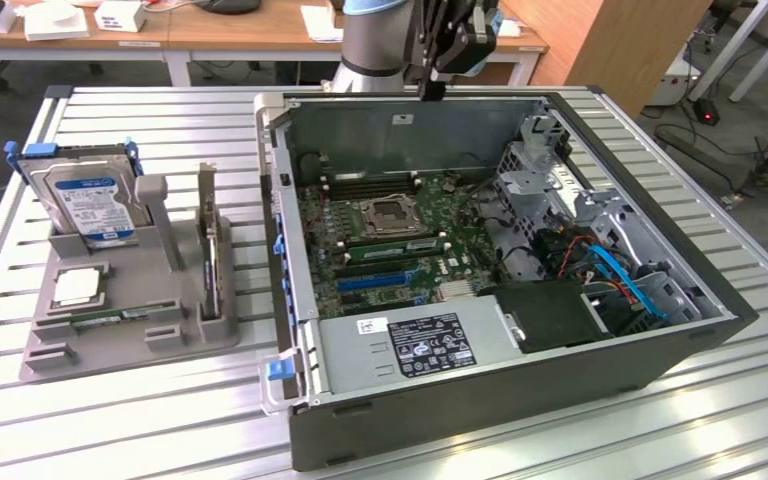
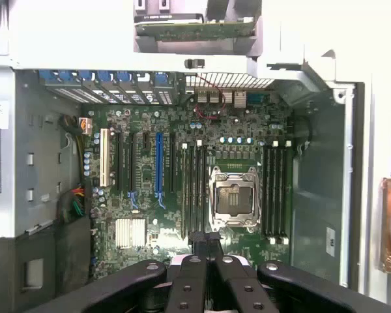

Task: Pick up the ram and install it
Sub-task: 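Press down the ram until it locks into place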

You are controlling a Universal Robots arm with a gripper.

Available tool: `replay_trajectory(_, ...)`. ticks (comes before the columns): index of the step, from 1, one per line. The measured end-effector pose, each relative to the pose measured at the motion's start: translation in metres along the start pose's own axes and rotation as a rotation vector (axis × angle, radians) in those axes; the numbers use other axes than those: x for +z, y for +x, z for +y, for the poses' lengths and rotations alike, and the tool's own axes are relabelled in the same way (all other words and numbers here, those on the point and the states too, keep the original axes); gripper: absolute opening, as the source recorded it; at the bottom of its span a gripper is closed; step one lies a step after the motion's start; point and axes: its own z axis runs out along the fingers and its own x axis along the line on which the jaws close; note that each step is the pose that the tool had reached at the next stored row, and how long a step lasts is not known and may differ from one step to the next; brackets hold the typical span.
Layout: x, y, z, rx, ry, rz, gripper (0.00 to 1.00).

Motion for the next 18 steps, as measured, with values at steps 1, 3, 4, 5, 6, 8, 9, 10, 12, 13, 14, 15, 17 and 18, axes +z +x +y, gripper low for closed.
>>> replay_trajectory(1, 0.0001, 0.0, 0.0, 0.0, 0.0001, -0.0002, 0.09)
replay_trajectory(3, 0.0, 0.0, 0.0, 0.0, 0.0, 0.0, 0.09)
replay_trajectory(4, 0.0, 0.0, 0.0, 0.0, 0.0001, -0.0001, 0.09)
replay_trajectory(5, 0.0, 0.0, 0.0, 0.0, 0.0001, -0.0001, 0.09)
replay_trajectory(6, 0.0, 0.0, 0.0, 0.0, 0.0001, 0.0, 0.09)
replay_trajectory(8, 0.0, 0.0, 0.0, 0.0, 0.0, 0.0, 0.09)
replay_trajectory(9, 0.0, 0.0, 0.0, 0.0, 0.0, -0.0001, 0.09)
replay_trajectory(10, 0.0, 0.0, 0.0, 0.0, 0.0001, -0.0001, 0.09)
replay_trajectory(12, 0.0, 0.0, 0.0, 0.0, 0.0, 0.0, 0.09)
replay_trajectory(13, 0.0, 0.0, 0.0, 0.0, 0.0, 0.0, 0.09)
replay_trajectory(14, 0.0, 0.0, 0.0, 0.0, 0.0001, 0.0, 0.09)
replay_trajectory(15, 0.0, 0.0, 0.0, 0.0, 0.0001, 0.0, 0.09)
replay_trajectory(17, 0.0, 0.0, 0.0, 0.0, 0.0, 0.0, 0.09)
replay_trajectory(18, 0.0, 0.0, 0.0, 0.0, 0.0001, -0.0001, 0.09)
